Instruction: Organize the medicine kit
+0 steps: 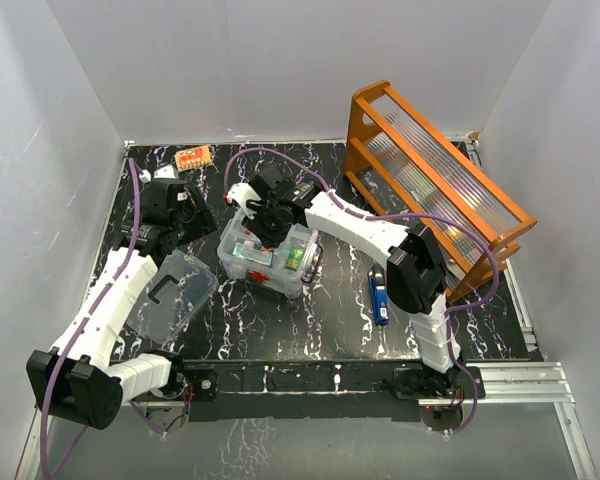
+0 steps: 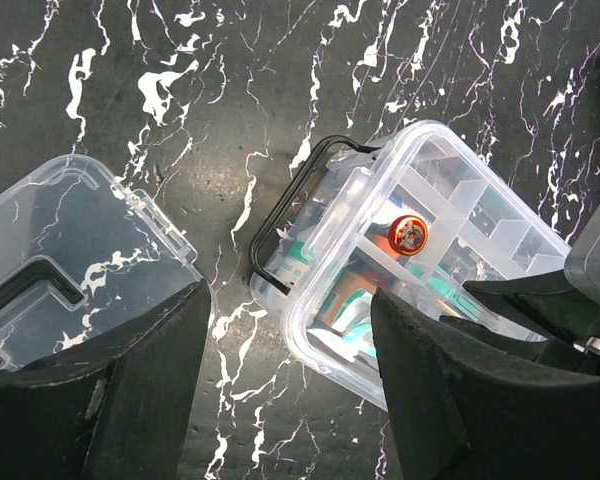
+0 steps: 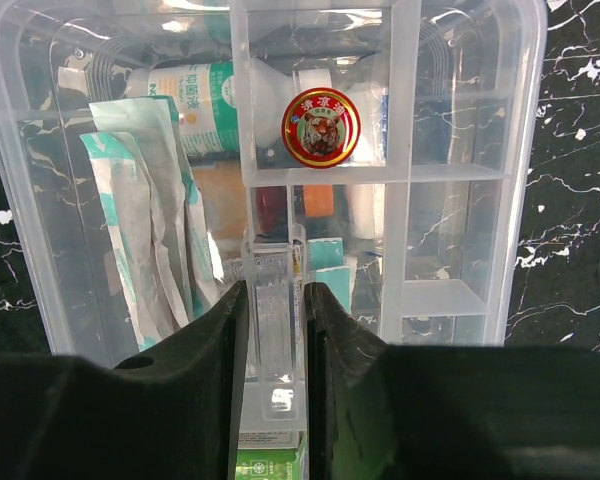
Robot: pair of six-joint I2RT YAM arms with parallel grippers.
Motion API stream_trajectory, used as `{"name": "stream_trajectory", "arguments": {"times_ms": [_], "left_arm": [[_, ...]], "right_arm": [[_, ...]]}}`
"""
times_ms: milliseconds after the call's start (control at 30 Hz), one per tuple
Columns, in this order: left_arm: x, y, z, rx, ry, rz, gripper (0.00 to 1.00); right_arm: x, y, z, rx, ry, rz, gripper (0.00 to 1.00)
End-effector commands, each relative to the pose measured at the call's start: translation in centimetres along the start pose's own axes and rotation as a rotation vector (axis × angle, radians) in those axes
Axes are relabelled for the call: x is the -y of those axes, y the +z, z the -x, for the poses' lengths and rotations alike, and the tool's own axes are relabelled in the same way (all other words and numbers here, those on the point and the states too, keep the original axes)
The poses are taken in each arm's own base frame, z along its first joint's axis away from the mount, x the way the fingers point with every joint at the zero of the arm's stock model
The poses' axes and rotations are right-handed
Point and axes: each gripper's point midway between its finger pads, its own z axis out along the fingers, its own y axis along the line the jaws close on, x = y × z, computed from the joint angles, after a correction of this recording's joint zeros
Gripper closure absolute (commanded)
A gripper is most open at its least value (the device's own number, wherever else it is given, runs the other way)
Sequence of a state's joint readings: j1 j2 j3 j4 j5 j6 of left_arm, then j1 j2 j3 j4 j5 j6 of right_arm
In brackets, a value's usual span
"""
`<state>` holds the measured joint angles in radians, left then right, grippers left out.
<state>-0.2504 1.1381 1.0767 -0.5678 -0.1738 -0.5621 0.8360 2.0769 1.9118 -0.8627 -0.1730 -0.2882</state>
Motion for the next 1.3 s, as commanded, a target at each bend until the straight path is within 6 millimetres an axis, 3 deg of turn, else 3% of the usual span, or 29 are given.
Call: {"name": "stream_trajectory", "arguments": {"times_ms": [0,67,233,500,633,733,800,967,1100,1267], "left_arm": [[0.3,0.1,-0.3,-0.016,-0.01,-0.028,0.36],[0.4,0.2,-0.5,-0.021,-0.011,-0.033,0.36],[0.5,0.6,-1.0,-0.043,-0.01,-0.044,0.36],[1.0,1.3,-2.1,-0.096,-0.014,-0.077,0.36],[1.2,1.8,-2.8,-0.135,-0.005,-0.094,0.36],[1.3,2.2,-3.3,-0.162,0.001,-0.098,0.36],[1.3,2.4,-3.6,-0.179,0.005,-0.106,0.36],[1.3,3.1,-4.3,-0.215,0.016,-0.109,0.41],[1.2,3.6,-5.0,-0.248,0.021,-0.114,0.44],[1.2,4.1,-5.7,-0.278,0.018,-0.119,0.46]], "right_arm": [[0.9,-1.0,1.2,0.05,0.025,-0.057,0.8],[1.0,-1.4,1.7,0.067,0.05,-0.069,0.71],[1.3,-3.2,3.3,0.128,0.106,-0.101,0.61],[1.7,-7.9,5.3,0.266,0.209,-0.145,0.45],[3.1,-9.8,4.5,0.293,0.312,-0.247,0.4],[4.5,-11.0,2.1,0.284,0.45,-0.374,0.37],[4.4,-12.3,0.5,0.299,0.525,-0.411,0.33],[1.2,-12.8,-2.8,0.313,0.587,-0.304,0.26],[-2.7,-11.6,-5.1,0.266,0.578,-0.128,0.26],[-5.8,-10.0,-6.9,0.201,0.578,-0.014,0.26]]}}
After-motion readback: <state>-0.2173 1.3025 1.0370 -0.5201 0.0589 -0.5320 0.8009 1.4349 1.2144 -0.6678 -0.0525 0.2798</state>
